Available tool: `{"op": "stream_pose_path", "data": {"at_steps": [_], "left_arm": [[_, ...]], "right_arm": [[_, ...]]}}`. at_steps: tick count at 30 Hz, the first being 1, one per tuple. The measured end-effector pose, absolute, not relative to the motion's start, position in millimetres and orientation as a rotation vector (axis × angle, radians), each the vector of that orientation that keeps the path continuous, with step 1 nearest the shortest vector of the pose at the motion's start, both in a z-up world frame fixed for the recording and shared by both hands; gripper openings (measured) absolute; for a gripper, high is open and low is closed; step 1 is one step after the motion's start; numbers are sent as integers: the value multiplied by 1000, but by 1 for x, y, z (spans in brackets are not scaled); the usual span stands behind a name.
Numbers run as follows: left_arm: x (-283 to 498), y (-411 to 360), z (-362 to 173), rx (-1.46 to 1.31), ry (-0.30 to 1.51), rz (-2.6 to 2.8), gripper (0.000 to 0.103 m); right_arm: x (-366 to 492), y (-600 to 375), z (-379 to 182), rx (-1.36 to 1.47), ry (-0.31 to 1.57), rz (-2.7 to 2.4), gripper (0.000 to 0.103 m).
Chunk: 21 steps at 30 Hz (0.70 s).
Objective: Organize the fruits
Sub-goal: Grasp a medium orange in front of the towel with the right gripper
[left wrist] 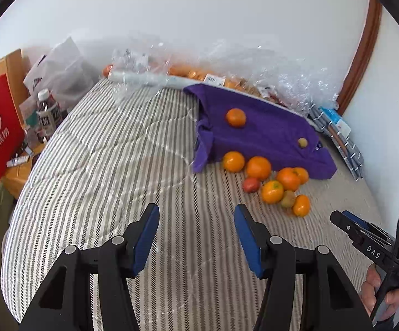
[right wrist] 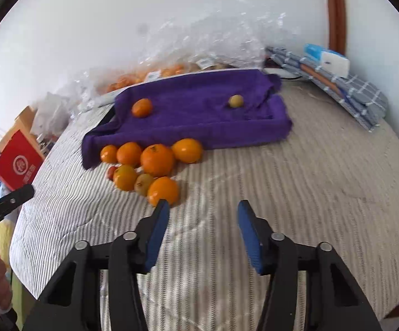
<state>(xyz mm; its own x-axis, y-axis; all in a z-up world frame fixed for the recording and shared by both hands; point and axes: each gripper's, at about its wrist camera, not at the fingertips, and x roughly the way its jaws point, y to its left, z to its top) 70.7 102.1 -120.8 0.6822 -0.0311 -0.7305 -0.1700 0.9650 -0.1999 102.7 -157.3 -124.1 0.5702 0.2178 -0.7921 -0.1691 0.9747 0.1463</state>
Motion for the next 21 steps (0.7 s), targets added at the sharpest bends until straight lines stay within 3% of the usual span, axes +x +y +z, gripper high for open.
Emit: {"op": "stream_pose_path", "data": {"at_steps": [2, 21], "left_arm": [[73, 107, -130, -263, 833, 89, 54], [94, 123, -165, -266, 892, 89, 54]], "right_arm": [[105, -143, -130, 35, 943, 277, 37], [150, -114, -168, 37, 1002, 346, 35]]}}
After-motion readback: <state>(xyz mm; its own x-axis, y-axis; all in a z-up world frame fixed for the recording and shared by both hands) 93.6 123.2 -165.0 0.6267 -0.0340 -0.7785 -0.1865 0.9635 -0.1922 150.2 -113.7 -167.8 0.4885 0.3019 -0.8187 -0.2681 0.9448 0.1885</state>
